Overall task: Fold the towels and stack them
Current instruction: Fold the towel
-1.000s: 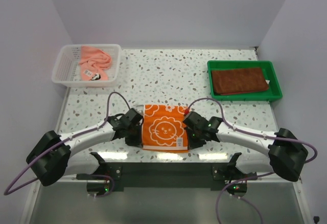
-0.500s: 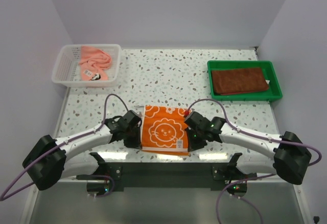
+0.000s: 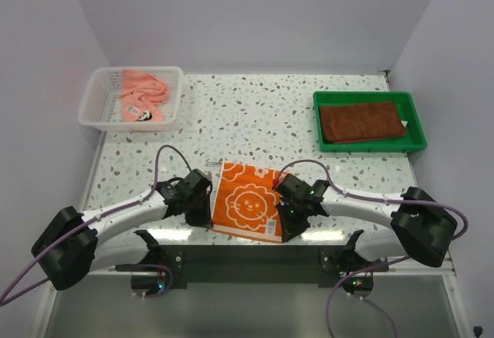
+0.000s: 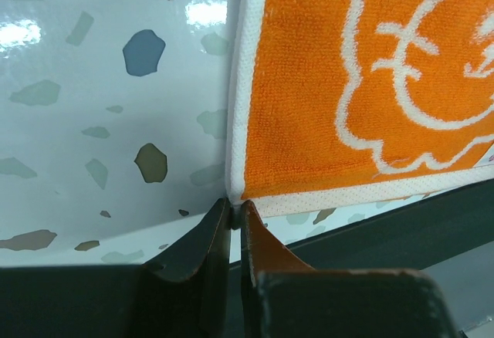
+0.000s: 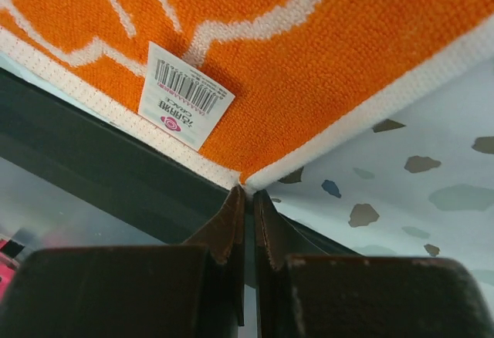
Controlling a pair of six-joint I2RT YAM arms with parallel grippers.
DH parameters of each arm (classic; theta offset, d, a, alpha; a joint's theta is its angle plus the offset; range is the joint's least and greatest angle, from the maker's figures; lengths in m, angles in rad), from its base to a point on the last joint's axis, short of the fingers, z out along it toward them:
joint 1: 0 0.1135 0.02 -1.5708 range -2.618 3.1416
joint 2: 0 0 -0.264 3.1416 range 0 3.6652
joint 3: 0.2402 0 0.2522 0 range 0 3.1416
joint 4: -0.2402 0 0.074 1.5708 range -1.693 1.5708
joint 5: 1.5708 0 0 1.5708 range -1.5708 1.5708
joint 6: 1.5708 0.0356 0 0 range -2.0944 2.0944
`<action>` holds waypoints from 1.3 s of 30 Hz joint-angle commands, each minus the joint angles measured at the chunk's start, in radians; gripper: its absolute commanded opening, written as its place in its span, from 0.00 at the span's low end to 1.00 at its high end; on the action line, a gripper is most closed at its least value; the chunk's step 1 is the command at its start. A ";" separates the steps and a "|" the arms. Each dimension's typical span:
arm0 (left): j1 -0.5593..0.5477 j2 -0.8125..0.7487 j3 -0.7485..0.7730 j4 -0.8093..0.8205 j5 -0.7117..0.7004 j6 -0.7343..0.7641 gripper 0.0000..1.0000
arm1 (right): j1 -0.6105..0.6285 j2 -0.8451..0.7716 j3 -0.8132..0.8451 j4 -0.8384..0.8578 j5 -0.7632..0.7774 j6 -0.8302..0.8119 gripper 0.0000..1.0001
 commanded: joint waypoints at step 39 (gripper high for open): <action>0.142 0.678 0.729 0.116 -0.131 0.494 0.34 | -0.442 0.401 0.481 0.067 0.161 -0.447 0.08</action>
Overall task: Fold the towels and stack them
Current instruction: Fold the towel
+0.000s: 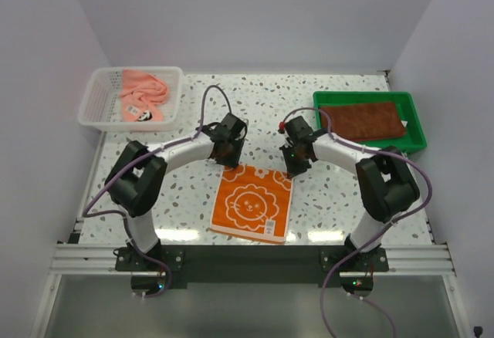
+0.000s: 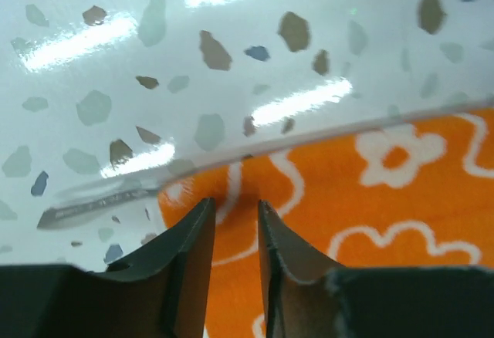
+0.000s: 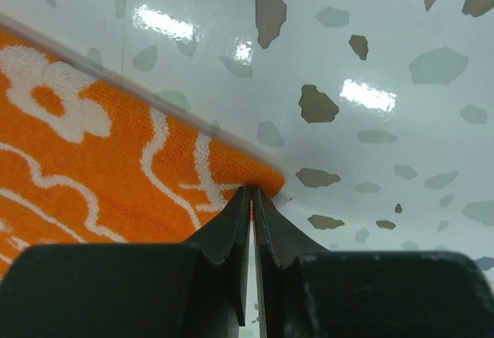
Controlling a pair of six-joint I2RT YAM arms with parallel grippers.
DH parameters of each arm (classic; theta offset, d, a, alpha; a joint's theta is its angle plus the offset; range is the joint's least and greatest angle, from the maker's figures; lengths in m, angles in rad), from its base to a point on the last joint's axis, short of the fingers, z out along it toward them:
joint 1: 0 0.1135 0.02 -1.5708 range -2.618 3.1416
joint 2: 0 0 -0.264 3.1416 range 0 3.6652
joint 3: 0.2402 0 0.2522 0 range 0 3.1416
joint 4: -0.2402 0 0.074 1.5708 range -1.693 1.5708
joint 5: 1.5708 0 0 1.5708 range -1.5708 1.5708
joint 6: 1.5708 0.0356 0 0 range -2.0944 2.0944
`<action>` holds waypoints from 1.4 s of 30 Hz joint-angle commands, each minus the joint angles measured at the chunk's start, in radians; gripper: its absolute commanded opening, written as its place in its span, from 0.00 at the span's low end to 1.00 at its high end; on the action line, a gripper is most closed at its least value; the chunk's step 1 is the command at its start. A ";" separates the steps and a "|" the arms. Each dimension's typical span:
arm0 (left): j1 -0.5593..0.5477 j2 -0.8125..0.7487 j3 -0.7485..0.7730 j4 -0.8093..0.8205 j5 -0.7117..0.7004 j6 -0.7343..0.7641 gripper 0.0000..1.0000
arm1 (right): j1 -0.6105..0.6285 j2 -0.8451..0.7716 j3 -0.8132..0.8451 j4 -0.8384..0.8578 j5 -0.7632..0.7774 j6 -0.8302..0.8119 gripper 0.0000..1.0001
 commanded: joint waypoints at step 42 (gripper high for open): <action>0.216 -0.004 -0.001 0.029 0.193 0.598 0.77 | -0.040 0.391 0.571 -0.302 -0.150 -0.711 0.35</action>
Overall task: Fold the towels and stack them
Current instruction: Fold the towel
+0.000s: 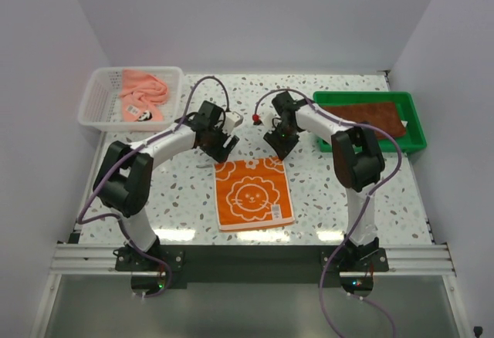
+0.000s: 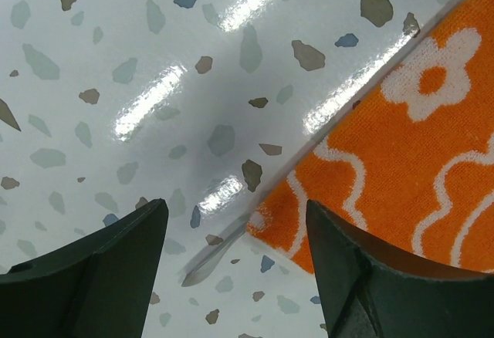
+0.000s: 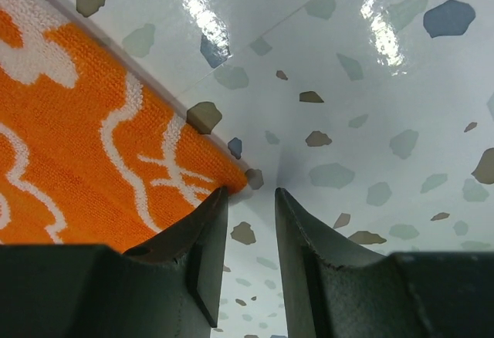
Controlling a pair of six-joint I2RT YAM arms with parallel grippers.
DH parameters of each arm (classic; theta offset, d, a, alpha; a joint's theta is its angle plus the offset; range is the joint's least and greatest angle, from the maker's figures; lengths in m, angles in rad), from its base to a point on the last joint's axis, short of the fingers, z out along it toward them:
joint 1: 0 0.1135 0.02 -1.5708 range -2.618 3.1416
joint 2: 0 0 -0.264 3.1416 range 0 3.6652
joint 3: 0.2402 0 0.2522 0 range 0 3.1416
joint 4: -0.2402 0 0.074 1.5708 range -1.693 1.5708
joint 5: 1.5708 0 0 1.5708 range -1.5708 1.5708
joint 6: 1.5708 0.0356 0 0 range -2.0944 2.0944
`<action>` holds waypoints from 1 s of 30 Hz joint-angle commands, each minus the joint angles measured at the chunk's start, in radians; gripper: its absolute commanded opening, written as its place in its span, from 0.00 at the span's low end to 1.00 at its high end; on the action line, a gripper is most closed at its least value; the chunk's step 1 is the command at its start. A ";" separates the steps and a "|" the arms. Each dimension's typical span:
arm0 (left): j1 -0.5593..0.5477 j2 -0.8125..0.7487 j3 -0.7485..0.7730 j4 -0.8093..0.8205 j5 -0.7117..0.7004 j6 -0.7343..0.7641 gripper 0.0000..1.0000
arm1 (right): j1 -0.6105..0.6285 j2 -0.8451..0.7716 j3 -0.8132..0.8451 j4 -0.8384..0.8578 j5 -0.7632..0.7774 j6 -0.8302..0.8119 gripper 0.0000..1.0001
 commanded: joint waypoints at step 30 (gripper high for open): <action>0.012 0.067 -0.026 -0.001 0.036 0.062 0.54 | 0.001 0.067 0.003 -0.045 -0.042 -0.039 0.00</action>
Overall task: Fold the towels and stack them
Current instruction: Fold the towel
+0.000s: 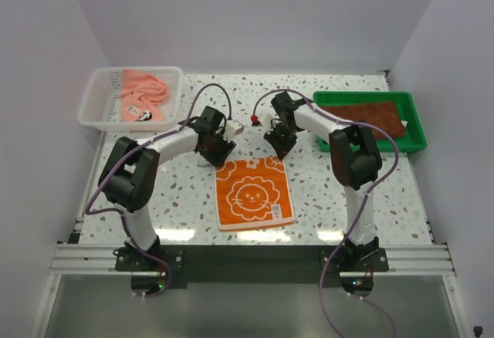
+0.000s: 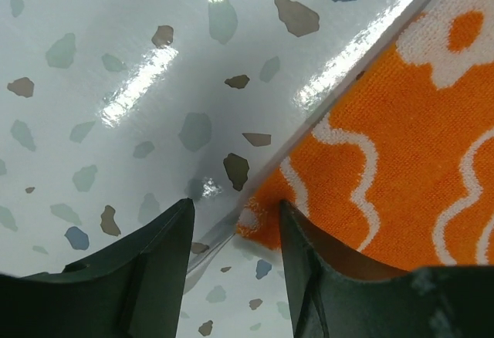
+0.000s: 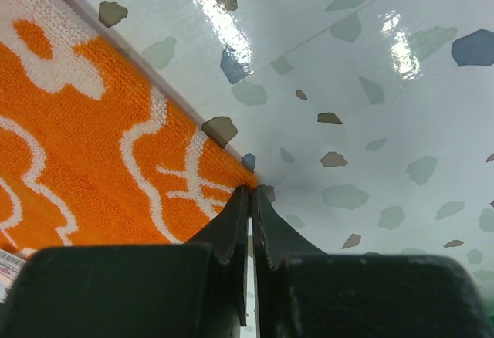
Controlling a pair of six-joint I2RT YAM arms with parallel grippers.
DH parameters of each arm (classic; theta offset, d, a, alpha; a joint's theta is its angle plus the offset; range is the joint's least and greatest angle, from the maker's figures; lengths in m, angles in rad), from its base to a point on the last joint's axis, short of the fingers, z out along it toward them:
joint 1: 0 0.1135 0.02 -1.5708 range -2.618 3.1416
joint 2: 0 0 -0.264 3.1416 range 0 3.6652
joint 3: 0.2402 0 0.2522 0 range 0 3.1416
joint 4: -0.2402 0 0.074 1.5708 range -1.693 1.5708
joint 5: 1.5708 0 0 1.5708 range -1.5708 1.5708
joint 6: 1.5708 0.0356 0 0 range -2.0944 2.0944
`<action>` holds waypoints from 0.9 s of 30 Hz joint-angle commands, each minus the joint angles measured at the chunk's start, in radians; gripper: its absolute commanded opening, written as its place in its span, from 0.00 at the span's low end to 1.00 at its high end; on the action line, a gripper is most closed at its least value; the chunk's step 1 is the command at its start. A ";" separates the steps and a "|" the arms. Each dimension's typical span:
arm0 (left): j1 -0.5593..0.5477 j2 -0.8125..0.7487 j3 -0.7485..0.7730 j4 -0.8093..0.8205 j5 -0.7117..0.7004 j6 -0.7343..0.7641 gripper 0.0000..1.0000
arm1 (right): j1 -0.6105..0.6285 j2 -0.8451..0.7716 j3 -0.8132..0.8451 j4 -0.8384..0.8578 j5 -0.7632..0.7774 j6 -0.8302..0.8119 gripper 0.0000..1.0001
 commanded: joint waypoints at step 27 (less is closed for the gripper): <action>0.014 0.039 0.170 -0.046 -0.149 0.111 0.00 | 0.000 -0.145 -0.003 0.100 0.217 0.108 0.00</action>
